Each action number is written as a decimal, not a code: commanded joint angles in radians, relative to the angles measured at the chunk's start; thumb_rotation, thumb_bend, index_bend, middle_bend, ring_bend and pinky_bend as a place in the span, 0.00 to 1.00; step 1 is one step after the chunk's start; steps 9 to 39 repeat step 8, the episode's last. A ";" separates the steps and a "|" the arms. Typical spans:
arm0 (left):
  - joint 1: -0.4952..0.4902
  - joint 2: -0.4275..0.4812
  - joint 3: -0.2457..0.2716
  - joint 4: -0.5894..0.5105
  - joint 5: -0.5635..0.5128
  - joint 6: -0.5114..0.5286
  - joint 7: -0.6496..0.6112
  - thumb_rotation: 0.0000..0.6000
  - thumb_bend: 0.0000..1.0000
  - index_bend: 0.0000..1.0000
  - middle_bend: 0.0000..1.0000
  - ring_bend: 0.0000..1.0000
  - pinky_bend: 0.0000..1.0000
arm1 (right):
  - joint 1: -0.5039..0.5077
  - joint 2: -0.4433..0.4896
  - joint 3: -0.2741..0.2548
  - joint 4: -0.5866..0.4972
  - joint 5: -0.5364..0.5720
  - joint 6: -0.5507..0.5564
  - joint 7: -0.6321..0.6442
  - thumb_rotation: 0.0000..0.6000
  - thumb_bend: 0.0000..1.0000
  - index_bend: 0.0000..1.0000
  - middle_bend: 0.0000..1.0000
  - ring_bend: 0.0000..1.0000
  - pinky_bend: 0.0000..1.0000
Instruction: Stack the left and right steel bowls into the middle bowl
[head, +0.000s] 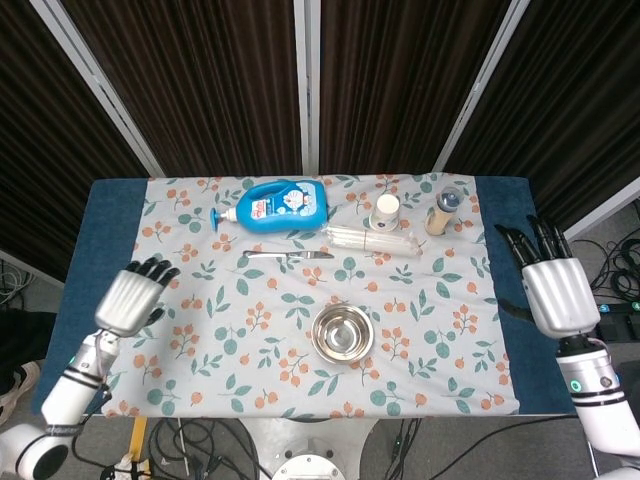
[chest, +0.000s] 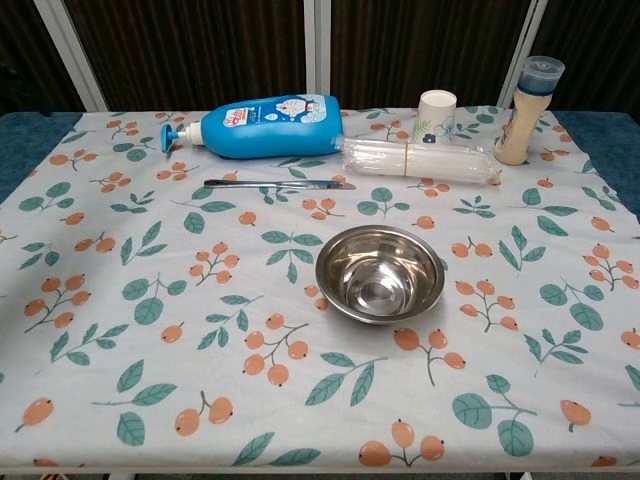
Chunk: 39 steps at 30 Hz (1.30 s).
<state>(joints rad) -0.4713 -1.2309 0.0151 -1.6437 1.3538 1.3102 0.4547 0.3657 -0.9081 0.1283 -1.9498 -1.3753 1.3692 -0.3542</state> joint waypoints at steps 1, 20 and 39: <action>0.131 0.054 -0.001 -0.111 -0.076 0.139 -0.019 1.00 0.14 0.29 0.28 0.21 0.32 | -0.072 -0.058 -0.071 0.071 -0.058 0.053 -0.032 1.00 0.00 0.08 0.16 0.00 0.00; 0.212 0.055 0.015 -0.079 -0.002 0.236 -0.039 1.00 0.14 0.29 0.28 0.21 0.30 | -0.134 -0.143 -0.122 0.188 -0.064 0.060 -0.009 1.00 0.00 0.08 0.14 0.00 0.00; 0.212 0.055 0.015 -0.079 -0.002 0.236 -0.039 1.00 0.14 0.29 0.28 0.21 0.30 | -0.134 -0.143 -0.122 0.188 -0.064 0.060 -0.009 1.00 0.00 0.08 0.14 0.00 0.00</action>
